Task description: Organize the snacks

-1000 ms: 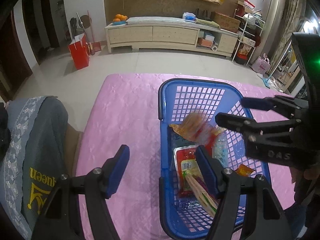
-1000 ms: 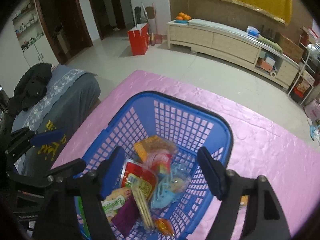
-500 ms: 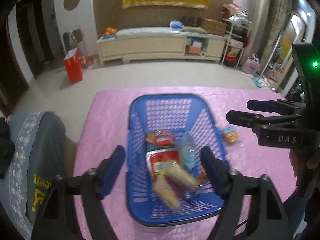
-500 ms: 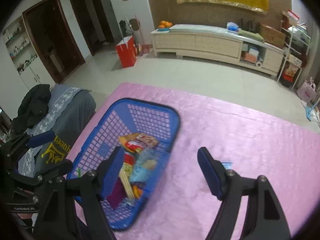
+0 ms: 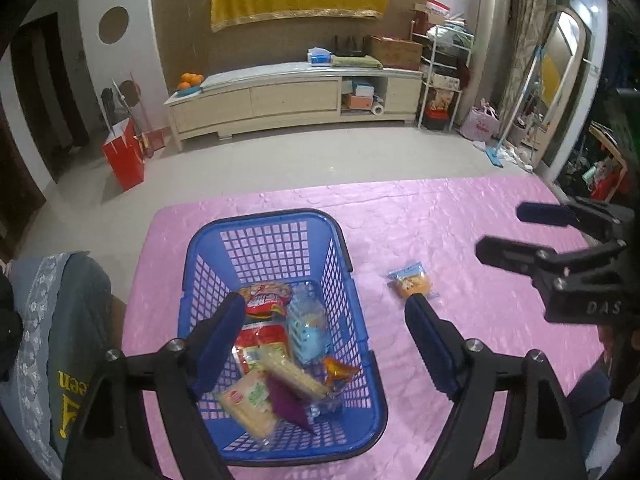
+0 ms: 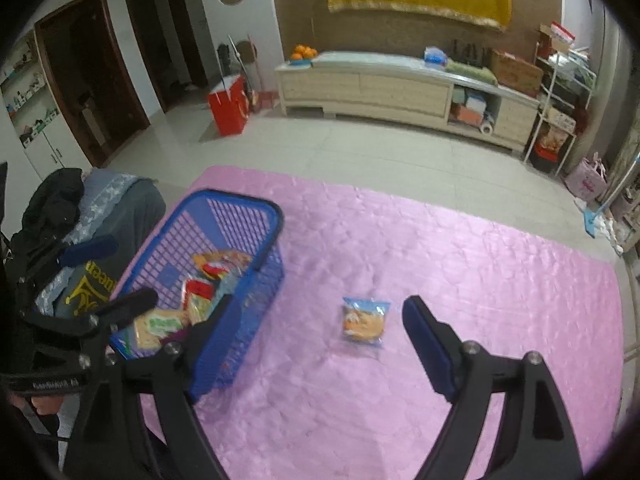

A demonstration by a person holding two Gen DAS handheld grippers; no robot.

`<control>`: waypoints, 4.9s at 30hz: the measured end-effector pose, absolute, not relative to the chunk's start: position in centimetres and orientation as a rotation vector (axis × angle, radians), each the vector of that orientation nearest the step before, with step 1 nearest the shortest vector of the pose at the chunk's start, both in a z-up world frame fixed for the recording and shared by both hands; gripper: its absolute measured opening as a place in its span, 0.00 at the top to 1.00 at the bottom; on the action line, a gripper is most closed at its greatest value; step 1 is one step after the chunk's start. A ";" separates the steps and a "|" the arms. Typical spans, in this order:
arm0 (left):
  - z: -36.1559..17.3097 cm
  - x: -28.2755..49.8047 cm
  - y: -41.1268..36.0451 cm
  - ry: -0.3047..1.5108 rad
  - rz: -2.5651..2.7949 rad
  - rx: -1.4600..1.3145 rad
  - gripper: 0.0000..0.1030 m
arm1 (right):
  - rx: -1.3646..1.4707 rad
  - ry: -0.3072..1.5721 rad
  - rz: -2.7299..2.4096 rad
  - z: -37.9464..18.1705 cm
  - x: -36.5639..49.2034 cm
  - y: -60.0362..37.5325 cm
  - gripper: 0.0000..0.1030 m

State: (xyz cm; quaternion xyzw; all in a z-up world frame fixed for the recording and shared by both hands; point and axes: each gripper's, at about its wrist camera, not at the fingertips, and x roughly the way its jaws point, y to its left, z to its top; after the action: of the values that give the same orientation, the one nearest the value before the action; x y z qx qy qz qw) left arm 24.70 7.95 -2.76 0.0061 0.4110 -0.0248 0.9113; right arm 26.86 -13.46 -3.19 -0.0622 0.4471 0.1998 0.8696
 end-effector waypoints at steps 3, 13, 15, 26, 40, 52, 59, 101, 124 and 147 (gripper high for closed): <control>-3.4 25.2 7.9 0.847 -0.036 0.011 0.22 | -0.132 0.955 0.399 -4.2 27.5 -13.9 0.16; -6.0 27.9 9.3 0.910 0.028 0.020 0.00 | -0.104 1.037 0.396 -7.8 30.4 -14.5 0.02; -6.7 28.5 9.8 0.933 0.041 0.006 0.00 | -0.105 1.050 0.395 -8.5 31.0 -14.4 0.02; -10.4 31.0 10.6 1.042 0.072 -0.040 0.00 | -0.134 1.133 0.401 -13.3 33.9 -13.4 0.01; -12.1 34.2 10.5 1.079 0.049 -0.059 0.00 | -0.179 1.245 0.379 -18.9 37.1 -12.7 0.01; -12.8 34.7 10.4 1.073 0.049 -0.037 0.00 | -0.204 1.293 0.358 -22.5 38.1 -12.7 0.40; -12.0 33.6 10.2 1.047 0.039 -0.025 0.00 | -0.207 1.243 0.391 -19.7 36.2 -12.9 0.43; -4.9 23.4 20.6 0.865 0.066 -0.115 0.00 | -0.273 0.997 0.587 -5.8 27.7 0.9 0.43; -8.3 26.6 22.3 0.915 0.063 -0.108 0.00 | -0.305 0.955 0.467 -8.8 31.3 1.8 0.11; -4.1 19.9 15.7 0.754 -0.017 -0.022 0.00 | -0.143 0.809 0.410 -4.7 22.0 -5.2 0.11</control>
State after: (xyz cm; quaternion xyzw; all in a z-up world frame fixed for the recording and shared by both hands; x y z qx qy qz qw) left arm 19.94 15.68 -4.11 -0.0107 0.3681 -0.0083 0.9297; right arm 21.97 -5.20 -4.72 -0.0691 0.3906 0.1981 0.8963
